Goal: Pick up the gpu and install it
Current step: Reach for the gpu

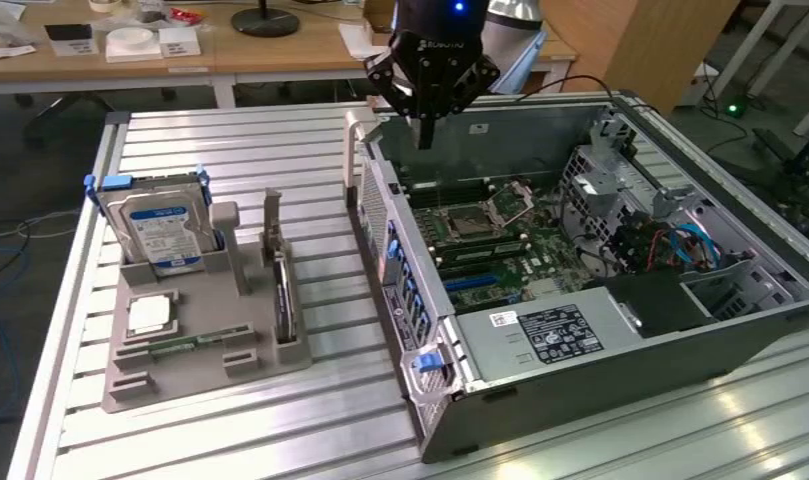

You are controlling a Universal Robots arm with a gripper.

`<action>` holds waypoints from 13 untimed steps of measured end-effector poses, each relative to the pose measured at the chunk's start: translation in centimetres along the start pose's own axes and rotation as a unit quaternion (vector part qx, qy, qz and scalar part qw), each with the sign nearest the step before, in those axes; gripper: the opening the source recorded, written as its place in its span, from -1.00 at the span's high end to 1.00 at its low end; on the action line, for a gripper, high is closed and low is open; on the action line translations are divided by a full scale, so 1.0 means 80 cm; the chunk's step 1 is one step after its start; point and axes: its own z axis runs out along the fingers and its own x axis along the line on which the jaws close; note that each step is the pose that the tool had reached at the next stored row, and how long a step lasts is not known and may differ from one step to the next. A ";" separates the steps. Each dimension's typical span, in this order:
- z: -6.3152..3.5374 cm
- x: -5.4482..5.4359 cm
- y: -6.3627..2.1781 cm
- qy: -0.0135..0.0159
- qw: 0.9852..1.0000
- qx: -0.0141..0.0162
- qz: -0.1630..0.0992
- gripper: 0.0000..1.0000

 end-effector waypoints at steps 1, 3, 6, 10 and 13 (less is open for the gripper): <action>0.000 0.003 -0.001 0.000 1.000 0.000 0.000 0.79; 0.000 0.009 -0.002 0.000 1.000 0.000 0.000 0.79; 0.000 0.020 -0.004 0.000 1.000 0.000 0.000 0.79; -0.001 0.035 -0.007 0.000 1.000 0.000 0.000 0.79; -0.001 0.043 -0.010 0.000 1.000 0.000 0.000 0.79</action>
